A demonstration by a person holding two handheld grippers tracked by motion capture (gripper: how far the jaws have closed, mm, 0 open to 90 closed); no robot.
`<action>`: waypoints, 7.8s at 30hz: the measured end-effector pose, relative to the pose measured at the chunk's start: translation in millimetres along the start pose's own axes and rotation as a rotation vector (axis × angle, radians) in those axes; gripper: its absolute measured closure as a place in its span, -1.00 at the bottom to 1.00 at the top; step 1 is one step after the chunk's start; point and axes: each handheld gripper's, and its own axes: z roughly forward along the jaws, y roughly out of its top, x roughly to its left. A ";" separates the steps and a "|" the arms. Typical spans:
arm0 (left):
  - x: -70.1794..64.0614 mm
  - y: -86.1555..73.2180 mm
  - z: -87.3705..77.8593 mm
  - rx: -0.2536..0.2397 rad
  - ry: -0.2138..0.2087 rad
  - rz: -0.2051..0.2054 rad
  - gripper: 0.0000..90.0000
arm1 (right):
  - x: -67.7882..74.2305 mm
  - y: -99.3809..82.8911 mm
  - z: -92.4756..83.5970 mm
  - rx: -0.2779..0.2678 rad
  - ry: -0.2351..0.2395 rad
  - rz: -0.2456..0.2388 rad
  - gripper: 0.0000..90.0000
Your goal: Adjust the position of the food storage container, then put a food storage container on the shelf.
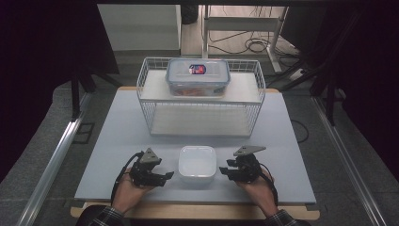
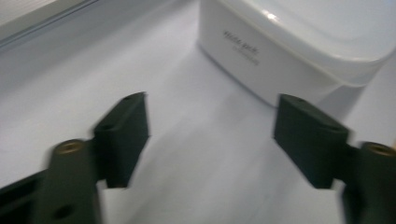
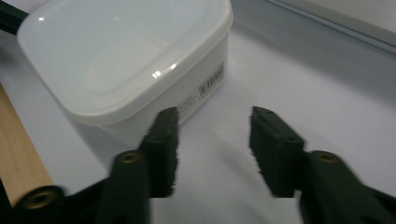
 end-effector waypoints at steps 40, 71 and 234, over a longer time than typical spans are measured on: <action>-11.6 50.2 -2.7 -0.063 -0.084 0.076 -0.87 | 6.1 30.7 -6.0 -0.089 0.090 0.039 -0.82; -7.2 37.7 4.2 -0.029 -0.275 -0.133 0.25 | 9.2 25.1 0.8 -0.021 0.167 0.241 0.39; 69.7 285.0 -114.7 -0.356 0.018 -0.077 -0.44 | -41.8 271.4 -98.5 -0.447 -0.052 0.144 -0.13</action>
